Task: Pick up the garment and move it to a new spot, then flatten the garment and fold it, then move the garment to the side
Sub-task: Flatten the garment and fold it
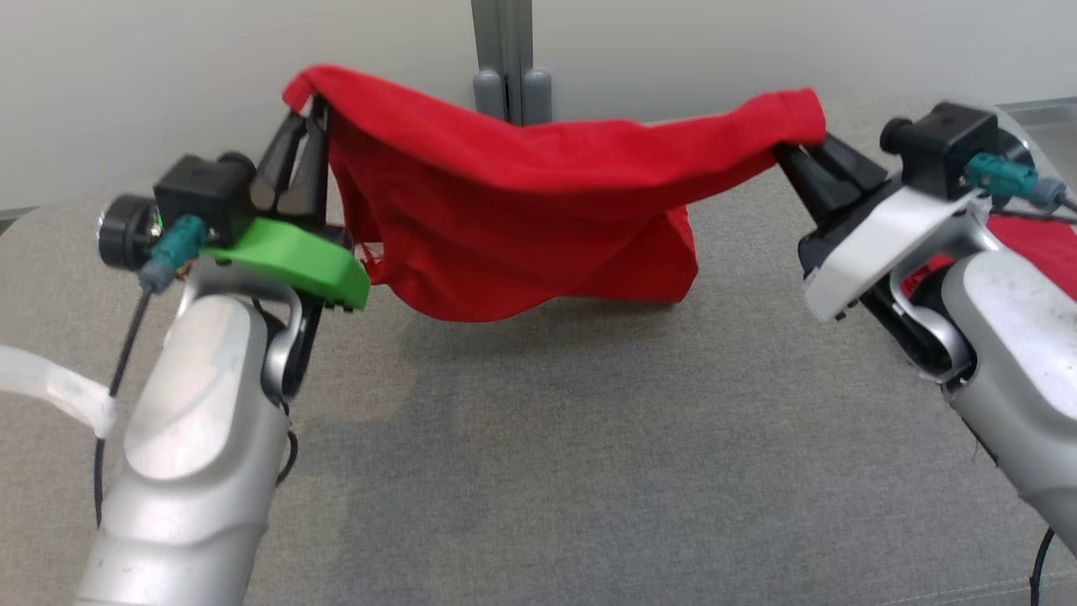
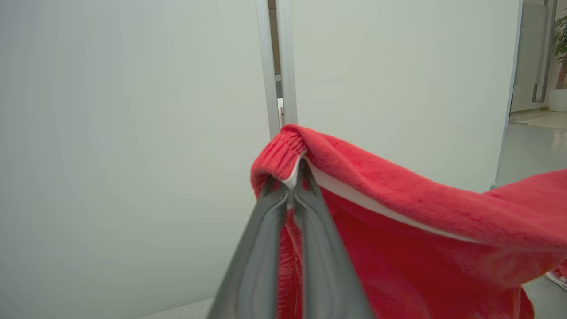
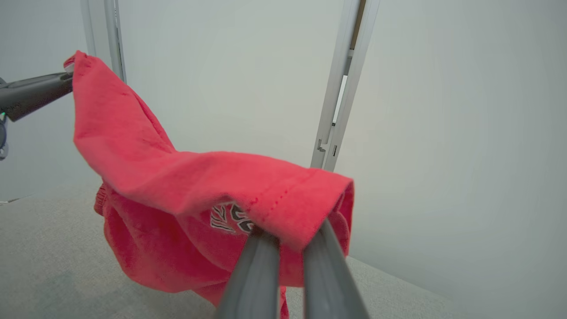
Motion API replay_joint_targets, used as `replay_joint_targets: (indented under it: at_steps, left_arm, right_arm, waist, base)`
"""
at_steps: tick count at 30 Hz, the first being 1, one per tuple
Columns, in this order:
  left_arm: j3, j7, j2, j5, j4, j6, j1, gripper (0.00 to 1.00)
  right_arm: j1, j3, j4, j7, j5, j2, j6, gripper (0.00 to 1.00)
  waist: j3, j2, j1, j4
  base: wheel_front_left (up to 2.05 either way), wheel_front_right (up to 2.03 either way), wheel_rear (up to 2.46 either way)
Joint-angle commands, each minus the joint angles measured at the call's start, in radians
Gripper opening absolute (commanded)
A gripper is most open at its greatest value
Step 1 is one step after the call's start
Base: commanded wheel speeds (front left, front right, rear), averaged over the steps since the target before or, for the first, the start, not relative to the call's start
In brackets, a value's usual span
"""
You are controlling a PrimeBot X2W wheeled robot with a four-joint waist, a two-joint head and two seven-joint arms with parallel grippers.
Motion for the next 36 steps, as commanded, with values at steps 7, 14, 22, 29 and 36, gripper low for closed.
replay_joint_targets:
  at_steps: [7,14,22,29,36]
  left_arm:
    - [0.013,0.083,0.028,-0.049,-0.055,-0.019,-0.145,0.00]
    - [0.019,0.164,0.040,-0.080,-0.140,-0.012,-0.123,0.00]
    - [0.013,0.260,0.058,-0.099,-0.159,-0.006,-0.167,0.00]
    - [-0.011,0.293,0.089,-0.053,-0.055,-0.014,-0.370,0.00]
    - [-0.016,0.203,0.073,-0.022,0.154,-0.021,-0.678,0.00]
  right_arm:
    - [-0.134,-0.011,-0.040,0.045,0.037,-0.008,-0.002,0.00]
    - [-0.127,-0.038,-0.066,0.098,0.044,-0.014,-0.002,0.00]
    - [-0.179,-0.059,-0.053,0.170,0.047,-0.017,-0.002,0.00]
    - [-0.394,-0.008,0.077,0.170,0.019,-0.018,-0.002,0.00]
    - [-0.699,0.018,0.331,0.032,0.002,0.044,-0.002,0.00]
  waist:
    - [-0.060,0.0000,0.0000,0.008]
    - [-0.060,0.0000,0.0000,0.016]
    - [0.075,0.0000,0.0000,0.009]
    - [0.314,0.0000,0.0000,-0.020]
    - [0.507,0.0000,0.0000,-0.049]
  base:
    - [0.00,0.00,0.00]
    - [0.00,0.00,0.00]
    - [0.00,0.00,0.00]
    - [0.00,0.00,0.00]
    - [0.00,0.00,0.00]
